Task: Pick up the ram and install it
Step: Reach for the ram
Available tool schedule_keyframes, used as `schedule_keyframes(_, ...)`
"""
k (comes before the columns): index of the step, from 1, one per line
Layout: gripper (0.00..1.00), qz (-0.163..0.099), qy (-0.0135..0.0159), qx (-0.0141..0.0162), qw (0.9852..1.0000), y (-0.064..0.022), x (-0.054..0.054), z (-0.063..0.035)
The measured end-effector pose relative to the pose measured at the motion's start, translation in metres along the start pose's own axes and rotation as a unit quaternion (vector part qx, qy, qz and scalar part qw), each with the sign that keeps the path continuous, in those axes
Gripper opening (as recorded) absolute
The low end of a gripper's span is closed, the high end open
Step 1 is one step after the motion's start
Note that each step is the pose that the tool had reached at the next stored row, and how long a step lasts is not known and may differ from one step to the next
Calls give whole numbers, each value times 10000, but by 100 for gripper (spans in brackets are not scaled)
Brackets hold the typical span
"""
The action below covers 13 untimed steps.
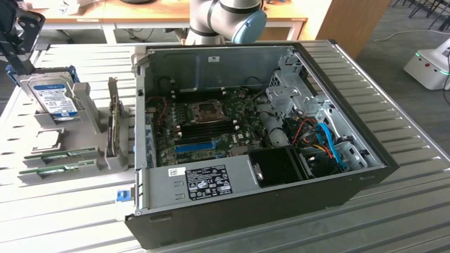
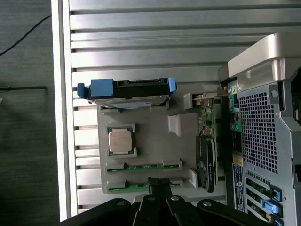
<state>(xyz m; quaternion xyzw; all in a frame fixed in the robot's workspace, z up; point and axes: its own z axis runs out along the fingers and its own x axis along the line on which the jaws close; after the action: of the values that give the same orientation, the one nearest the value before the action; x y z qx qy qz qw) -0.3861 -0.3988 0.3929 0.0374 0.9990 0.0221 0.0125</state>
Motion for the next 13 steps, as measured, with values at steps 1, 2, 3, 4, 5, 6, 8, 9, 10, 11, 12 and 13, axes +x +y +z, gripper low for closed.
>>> schedule_keyframes(1,11,0,0,0,10000,-1,12,0)
schedule_keyframes(2,11,0,0,0,10000,-2,24,0)
schedule_keyframes(3,11,0,0,0,10000,-3,36,0)
schedule_keyframes(4,11,0,0,0,10000,-4,48,-1)
schedule_keyframes(5,11,0,0,0,10000,-4,61,-1)
schedule_keyframes(6,11,0,0,0,10000,-5,73,-1)
schedule_keyframes(8,11,0,0,0,10000,-7,89,-1)
schedule_keyframes(9,11,-1,0,0,10000,-7,89,-1)
schedule_keyframes(10,11,-1,0,0,10000,-7,89,-1)
schedule_keyframes(11,11,-1,0,0,10000,-7,90,-1)
schedule_keyframes(12,11,-1,0,0,10000,-7,90,-1)
schedule_keyframes(13,11,0,0,0,10000,-7,90,-1)
